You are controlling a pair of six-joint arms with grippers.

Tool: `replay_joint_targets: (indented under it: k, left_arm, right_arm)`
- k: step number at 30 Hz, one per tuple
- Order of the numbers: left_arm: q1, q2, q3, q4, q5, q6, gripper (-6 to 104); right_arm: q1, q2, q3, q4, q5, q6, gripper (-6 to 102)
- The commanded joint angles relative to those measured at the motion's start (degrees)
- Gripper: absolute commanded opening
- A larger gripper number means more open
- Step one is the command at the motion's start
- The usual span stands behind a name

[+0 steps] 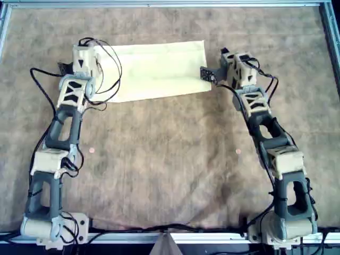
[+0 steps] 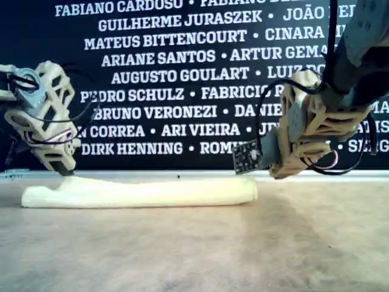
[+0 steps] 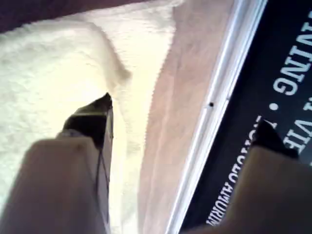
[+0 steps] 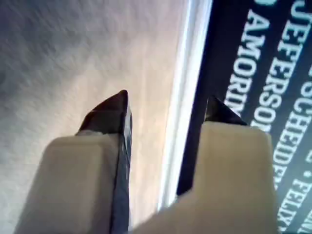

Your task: Fold a cloth

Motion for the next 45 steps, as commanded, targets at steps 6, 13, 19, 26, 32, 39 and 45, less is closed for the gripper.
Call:
replay_joint_targets:
  k: [6, 13, 19, 26, 32, 39, 45]
  left_arm:
    - [-1.1, 12.3, -3.0, 10.1, -0.2, 0.1, 100]
    - [-1.1, 30.7, -4.0, 40.5, 0.4, -0.8, 100]
    - [-1.0, 49.2, -2.9, 53.3, 0.4, -0.8, 100]
    - [-2.3, 71.8, 8.6, 53.1, 0.5, -0.9, 100]
    - [-3.6, 95.7, 38.4, 52.3, 0.5, -0.9, 100]
    - [-3.6, 124.7, 69.3, 45.5, 0.4, -0.9, 100]
    - [-3.6, 147.8, 102.2, 30.1, 0.4, -0.1, 100]
  right_arm:
    - [-0.2, 25.4, 2.1, 6.7, -1.1, -0.26, 62]
    - [0.5, 57.9, 20.9, 33.4, -1.1, 0.18, 63]
    - [0.9, 84.0, 38.5, 47.5, -1.1, 0.7, 63]
    - [0.0, 110.0, 58.4, 51.8, -0.3, -0.18, 63]
    - [0.0, 126.8, 73.2, 50.9, -0.2, -0.18, 63]
    - [0.1, 140.0, 88.9, 49.7, -0.4, -0.18, 63]
    - [0.0, 148.6, 103.5, 41.7, -0.3, -0.18, 63]
